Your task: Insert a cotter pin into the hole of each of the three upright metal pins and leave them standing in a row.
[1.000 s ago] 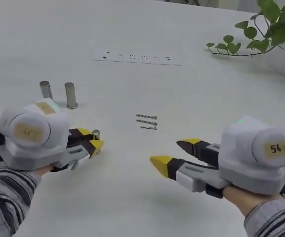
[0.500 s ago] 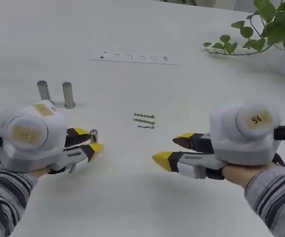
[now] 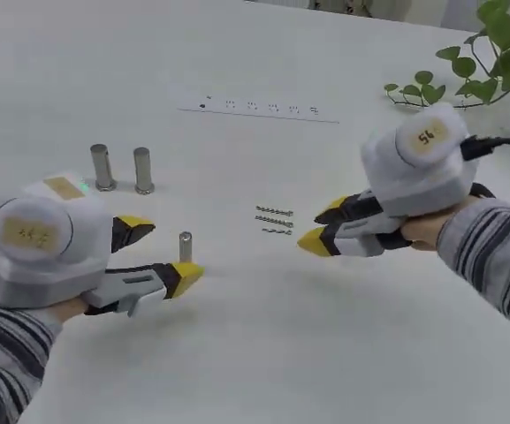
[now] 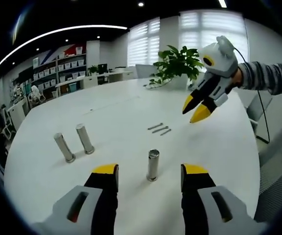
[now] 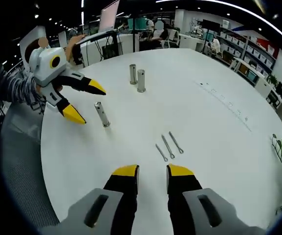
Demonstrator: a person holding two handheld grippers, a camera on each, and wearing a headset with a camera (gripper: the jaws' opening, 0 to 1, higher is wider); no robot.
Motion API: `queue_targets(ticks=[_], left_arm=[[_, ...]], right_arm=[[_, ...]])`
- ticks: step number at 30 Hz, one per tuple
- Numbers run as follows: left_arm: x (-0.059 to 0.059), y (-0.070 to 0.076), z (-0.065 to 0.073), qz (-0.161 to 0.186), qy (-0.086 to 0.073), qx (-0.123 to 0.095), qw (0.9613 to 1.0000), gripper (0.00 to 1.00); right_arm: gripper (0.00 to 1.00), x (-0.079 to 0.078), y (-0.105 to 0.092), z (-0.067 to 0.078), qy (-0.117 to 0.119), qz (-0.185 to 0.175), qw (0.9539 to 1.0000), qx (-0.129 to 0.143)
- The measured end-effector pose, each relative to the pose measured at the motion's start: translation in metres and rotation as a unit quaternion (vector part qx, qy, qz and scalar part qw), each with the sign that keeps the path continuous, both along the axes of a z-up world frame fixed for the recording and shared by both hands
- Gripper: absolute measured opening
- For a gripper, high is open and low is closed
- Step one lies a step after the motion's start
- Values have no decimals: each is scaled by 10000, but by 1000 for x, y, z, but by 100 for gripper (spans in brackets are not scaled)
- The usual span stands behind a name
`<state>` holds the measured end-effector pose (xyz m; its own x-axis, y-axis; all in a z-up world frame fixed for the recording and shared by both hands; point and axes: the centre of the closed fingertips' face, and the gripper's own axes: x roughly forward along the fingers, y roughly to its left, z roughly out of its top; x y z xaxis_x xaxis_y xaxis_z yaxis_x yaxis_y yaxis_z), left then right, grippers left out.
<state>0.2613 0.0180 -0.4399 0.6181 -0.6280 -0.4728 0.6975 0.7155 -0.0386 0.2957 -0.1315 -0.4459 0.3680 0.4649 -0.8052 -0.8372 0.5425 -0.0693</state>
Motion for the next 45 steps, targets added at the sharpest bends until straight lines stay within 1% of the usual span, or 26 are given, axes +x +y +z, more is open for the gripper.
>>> queue_targets(ticks=[3, 4, 5, 6, 7, 11, 13, 14, 16, 18, 19, 21, 23, 25, 27, 28, 30, 35, 37, 39, 41, 42, 45], left_arm=[[-7, 3, 3, 37, 35, -51, 10000, 54], [-9, 4, 3, 42, 34, -26, 10000, 56], [-11, 5, 4, 27, 9, 52, 10000, 57], [-12, 5, 4, 23, -27, 94, 9999, 59], [-13, 6, 5, 33, -39, 110, 9999, 60], [-15, 8, 11, 80, -61, 11, 9999, 65], [-16, 9, 13, 75, -81, -9, 9999, 67], [-16, 9, 15, 82, -97, -33, 9999, 68], [-18, 10, 16, 103, -74, -73, 9999, 68], [-19, 11, 15, 131, -54, -93, 9999, 67], [-19, 11, 15, 128, -65, -82, 9999, 67], [-19, 13, 13, 137, -46, -23, 9999, 66], [-19, 14, 14, 152, -59, -22, 9999, 66], [-19, 15, 13, 181, -47, -32, 9998, 66], [-19, 15, 13, 195, -26, -54, 9998, 65], [-19, 15, 13, 197, -25, -53, 9998, 65], [-19, 16, 12, 191, -16, -30, 9998, 64], [-19, 17, 12, 231, 9, -65, 9997, 63], [-19, 17, 11, 218, 17, -56, 9997, 62], [-19, 17, 10, 214, 31, -39, 9998, 62], [-20, 16, 9, 214, 45, -48, 9997, 61], [-20, 16, 9, 214, 46, -54, 9997, 61], [-20, 16, 9, 210, 43, -51, 9998, 61]], right_arm=[[16, 6, 4, -7, 19, 347, 9989, -299], [16, 9, 5, -9, -10, 361, 9988, -343], [15, 10, 6, -11, 2, 374, 9986, -367], [14, 12, 9, -15, 57, 479, 9979, -429], [13, 21, 8, -22, 122, 552, 9972, -482], [13, 23, 11, -30, 205, 715, 9953, -622], [12, 26, 12, -32, 219, 742, 9949, -643], [11, 26, 13, -33, 277, 762, 9946, -644], [10, 34, 12, -41, 363, 847, 9934, -677], [6, 33, 13, -43, 421, 885, 9924, -750], [5, 32, 13, -43, 395, 916, 9919, -791], [5, 31, 13, -45, 396, 970, 9906, -883], [5, 31, 11, -47, 375, 1070, 9882, -1027], [3, 30, 10, -50, 424, 1125, 9865, -1114], [3, 28, 9, -50, 463, 1162, 9855, -1148], [2, 29, 10, -49, 459, 1165, 9860, -1097], [2, 29, 10, -49, 488, 1146, 9859, -1116], [0, 27, 10, -48, 601, 1211, 9840, -1161], [0, 27, 10, -48, 626, 1246, 9832, -1179], [0, 28, 10, -48, 698, 1225, 9829, -1187], [0, 28, 9, -48, 705, 1265, 9817, -1234], [0, 29, 8, -48, 677, 1341, 9802, -1287], [0, 29, 9, -49, 729, 1392, 9784, -1342]])
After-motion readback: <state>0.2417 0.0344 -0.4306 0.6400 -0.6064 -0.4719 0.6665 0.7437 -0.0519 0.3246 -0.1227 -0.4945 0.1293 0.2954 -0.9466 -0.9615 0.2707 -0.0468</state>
